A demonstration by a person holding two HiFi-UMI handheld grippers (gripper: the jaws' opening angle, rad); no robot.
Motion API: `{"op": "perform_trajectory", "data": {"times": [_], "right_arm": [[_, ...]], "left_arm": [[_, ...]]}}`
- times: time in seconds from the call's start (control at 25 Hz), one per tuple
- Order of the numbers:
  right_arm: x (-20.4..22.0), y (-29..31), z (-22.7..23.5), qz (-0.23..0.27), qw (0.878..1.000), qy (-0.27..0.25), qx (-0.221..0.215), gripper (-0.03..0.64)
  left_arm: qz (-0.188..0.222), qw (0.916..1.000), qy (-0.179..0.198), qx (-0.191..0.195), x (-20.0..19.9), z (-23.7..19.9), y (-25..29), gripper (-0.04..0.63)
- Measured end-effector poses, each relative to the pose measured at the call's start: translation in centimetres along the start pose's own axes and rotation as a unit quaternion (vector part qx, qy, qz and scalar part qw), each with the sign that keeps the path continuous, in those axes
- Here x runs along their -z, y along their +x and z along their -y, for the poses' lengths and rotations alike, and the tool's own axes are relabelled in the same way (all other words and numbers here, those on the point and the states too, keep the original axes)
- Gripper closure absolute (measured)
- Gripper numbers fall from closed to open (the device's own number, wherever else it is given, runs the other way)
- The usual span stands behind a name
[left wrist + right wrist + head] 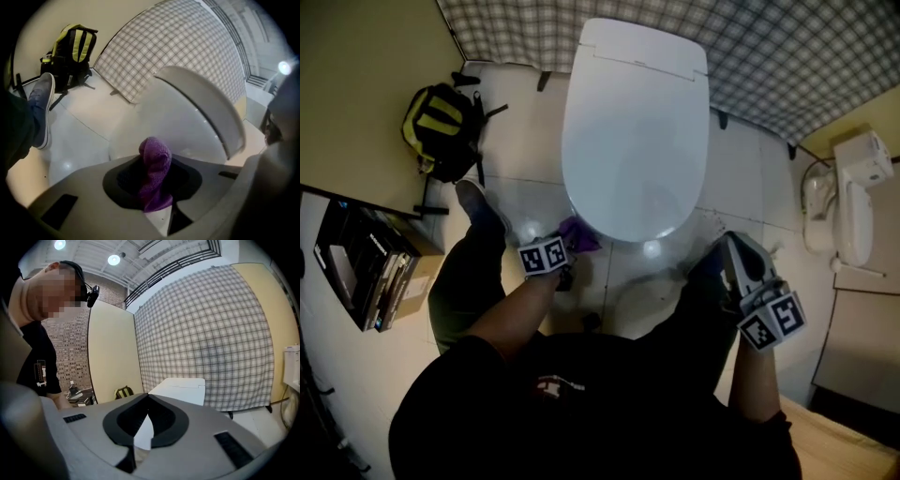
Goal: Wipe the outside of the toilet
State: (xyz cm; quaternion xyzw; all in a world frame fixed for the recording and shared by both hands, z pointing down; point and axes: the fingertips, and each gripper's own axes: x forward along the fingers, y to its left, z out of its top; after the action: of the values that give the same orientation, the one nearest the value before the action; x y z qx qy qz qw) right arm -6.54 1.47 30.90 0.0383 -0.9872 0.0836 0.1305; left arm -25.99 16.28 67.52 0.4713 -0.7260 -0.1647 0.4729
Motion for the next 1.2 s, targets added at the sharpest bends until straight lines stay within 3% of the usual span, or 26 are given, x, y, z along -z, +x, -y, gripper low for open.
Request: {"op": "perform_trajectory", "data": {"times": [0.16,0.32,0.44,0.56,0.76,1.0,1.2], "right_arm": [[-0.1,3.6,0.6,-0.017,1.000,0.001,-0.010,0.621],[-1.4,6.9,0.5,-0.015,0.999,-0.002,-0.031,0.621],[-2.4,9.8,0.0,-0.006,0.999,0.001,-0.053,0.621],[-3.2,12.2,-0.9,-0.005,0.998,0.003,-0.070,0.621],[-6.7,15.8,-2.9,0.011,0.996,-0.005,-0.087,0.621],[-11.7,18.9,-5.6,0.027,0.995,-0.040,-0.091,0.620],[-13.4,20.5,-6.5,0.019,0.996,-0.055,-0.072,0.621]], "left_arm": [[-0.032,0.9983,0.008,-0.048,0.9,-4.0,2.8,0.503],[-0.076,0.9925,0.062,-0.073,-0.6,-6.8,5.6,0.503],[-0.068,0.9931,0.091,-0.030,-5.8,-6.7,5.5,0.503],[-0.042,0.9949,0.086,0.032,-12.6,-5.4,3.5,0.503],[-0.039,0.9869,0.087,0.130,-21.6,-1.5,-0.7,0.503],[-0.086,0.9735,0.125,0.171,-23.5,2.2,-0.2,0.503],[-0.129,0.9672,0.164,0.145,-20.7,2.1,2.4,0.503]]}}
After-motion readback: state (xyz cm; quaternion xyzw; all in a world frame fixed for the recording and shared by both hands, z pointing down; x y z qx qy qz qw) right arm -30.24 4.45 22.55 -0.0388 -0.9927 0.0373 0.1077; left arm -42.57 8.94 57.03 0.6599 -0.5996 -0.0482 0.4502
